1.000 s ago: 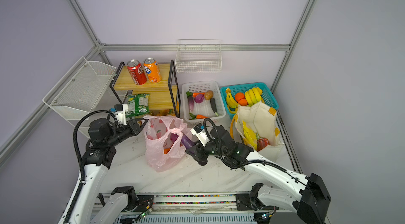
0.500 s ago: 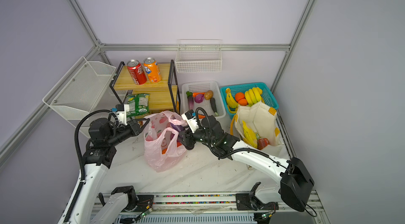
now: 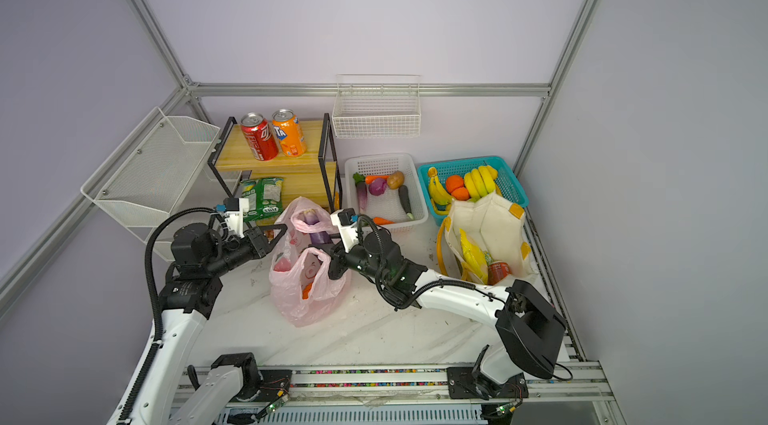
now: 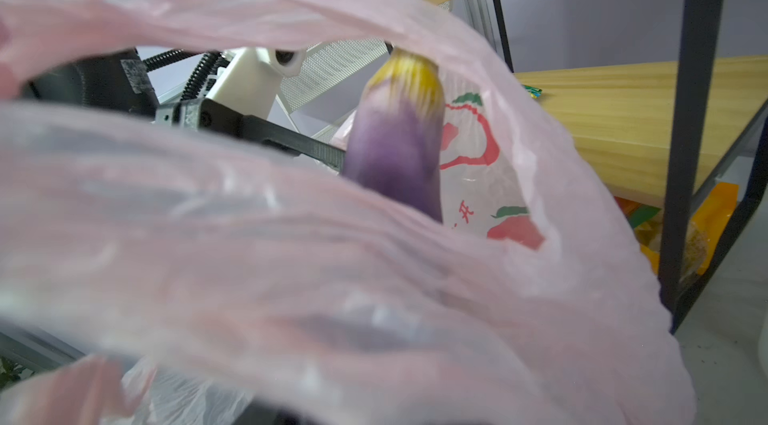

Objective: Place the mixed food into the grocery bags and tie them
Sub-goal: 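Lower the eggplant into the pink bag and open the right gripper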

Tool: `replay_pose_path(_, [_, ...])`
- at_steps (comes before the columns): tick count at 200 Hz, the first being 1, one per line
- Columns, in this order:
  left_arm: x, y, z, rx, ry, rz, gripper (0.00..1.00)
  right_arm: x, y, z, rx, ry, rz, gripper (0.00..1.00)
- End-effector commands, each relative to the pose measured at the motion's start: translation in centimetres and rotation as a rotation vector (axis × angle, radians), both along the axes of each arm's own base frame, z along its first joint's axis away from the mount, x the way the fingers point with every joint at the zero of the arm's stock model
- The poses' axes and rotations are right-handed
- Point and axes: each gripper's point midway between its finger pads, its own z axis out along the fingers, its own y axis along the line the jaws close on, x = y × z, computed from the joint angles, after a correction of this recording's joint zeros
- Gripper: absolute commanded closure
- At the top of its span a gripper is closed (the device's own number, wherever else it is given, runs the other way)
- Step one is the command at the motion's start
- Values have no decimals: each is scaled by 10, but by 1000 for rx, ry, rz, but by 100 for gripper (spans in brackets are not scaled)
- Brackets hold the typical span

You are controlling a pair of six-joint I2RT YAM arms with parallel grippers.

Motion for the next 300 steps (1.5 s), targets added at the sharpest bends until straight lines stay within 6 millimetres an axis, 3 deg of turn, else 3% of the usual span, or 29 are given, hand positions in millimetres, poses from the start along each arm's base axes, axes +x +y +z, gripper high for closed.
replay_pose_path(1, [-2, -5, -2, -1, -21, -29, 100, 7, -7, 25, 122, 23, -103, 76])
replay_pose_path(19, [-2, -6, -1, -3, -24, -30, 100, 6, -8, 17, 144, 24, -153, 73])
replay_pose_path(65, [-1, -8, 3, -14, -32, -31, 100, 21, -7, -42, 62, 59, -243, 71])
replay_pose_path(134, [4, -5, 5, -13, -33, -13, 100, 8, 0, -86, -109, 39, -155, 55])
replay_pose_path(194, [6, -5, 0, -11, -22, -14, 100, 18, -8, -71, -208, 61, -226, 36])
replay_pose_path(237, [7, -4, -1, -5, -24, -7, 100, 8, -20, -50, -270, -4, -188, 34])
replay_pose_path(260, [10, -2, -2, 3, -19, 6, 100, -9, -34, -39, -311, -77, -127, 35])
replay_pose_path(265, [11, -1, -2, 4, -17, 10, 100, -11, -36, -45, -338, -87, -116, 35])
replay_pose_path(271, [12, -1, -2, 6, -16, 14, 100, -16, -44, -35, -335, -116, -111, 35])
replay_pose_path(300, [17, 1, 2, 7, -16, 26, 100, -22, -74, -35, -400, -174, -121, 36])
